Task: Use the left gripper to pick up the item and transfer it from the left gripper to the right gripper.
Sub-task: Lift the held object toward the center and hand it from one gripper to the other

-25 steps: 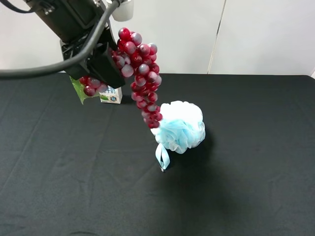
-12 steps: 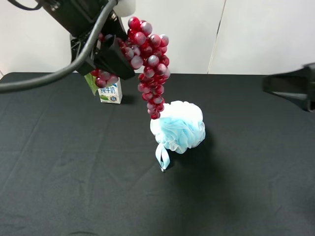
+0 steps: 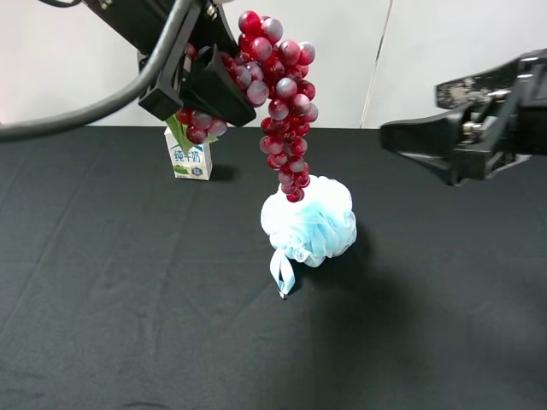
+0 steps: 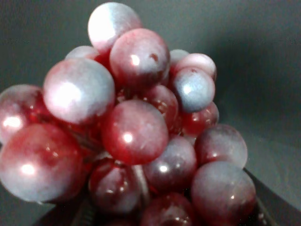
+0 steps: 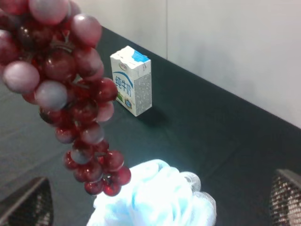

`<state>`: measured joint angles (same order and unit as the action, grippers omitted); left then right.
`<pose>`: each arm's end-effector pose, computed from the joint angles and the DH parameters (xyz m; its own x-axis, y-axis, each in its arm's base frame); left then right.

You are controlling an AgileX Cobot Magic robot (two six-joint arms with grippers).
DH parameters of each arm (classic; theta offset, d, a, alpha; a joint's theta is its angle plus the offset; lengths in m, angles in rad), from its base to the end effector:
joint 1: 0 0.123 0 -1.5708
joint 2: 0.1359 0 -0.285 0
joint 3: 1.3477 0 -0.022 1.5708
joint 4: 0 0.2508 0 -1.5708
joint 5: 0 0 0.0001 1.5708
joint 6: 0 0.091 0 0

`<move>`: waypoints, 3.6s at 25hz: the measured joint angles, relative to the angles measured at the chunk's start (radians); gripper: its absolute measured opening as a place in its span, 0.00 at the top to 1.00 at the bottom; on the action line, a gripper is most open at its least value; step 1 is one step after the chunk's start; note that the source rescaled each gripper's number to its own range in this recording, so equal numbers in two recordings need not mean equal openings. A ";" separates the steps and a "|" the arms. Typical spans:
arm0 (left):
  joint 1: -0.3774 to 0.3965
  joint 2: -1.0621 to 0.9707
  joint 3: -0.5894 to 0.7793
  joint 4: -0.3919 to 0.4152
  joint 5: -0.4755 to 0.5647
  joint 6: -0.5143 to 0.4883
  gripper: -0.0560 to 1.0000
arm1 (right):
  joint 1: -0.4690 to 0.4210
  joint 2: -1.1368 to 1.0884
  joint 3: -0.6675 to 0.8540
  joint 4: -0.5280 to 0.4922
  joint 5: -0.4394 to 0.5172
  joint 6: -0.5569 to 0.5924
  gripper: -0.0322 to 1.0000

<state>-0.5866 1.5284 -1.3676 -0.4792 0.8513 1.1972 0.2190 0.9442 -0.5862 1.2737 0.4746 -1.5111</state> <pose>0.2604 -0.2110 0.3452 0.1286 0.7734 -0.6208 0.9405 0.1034 0.3236 0.1748 0.0797 0.2951 -0.2265 -0.2978 -0.9274 -0.6703 0.7385 -0.0735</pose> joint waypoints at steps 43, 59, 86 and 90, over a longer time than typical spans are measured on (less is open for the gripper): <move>0.000 0.000 0.000 -0.068 -0.026 0.016 0.95 | 0.289 0.493 -0.249 0.383 0.055 -0.369 0.00; 0.001 0.000 0.000 -0.067 -0.046 0.016 0.95 | 0.289 0.494 -0.249 0.388 0.004 -0.372 0.93; 0.001 -0.005 0.000 -0.071 -0.129 -0.130 0.00 | 0.289 0.501 -0.249 0.384 -0.032 -0.372 0.95; 0.001 -0.046 0.000 -0.071 -0.156 -0.158 0.00 | 0.289 0.501 -0.249 0.384 -0.032 -0.372 0.97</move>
<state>-0.5853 1.4828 -1.3676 -0.5507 0.6954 1.0397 0.5082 1.4456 -0.8350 1.6579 0.4426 -1.8834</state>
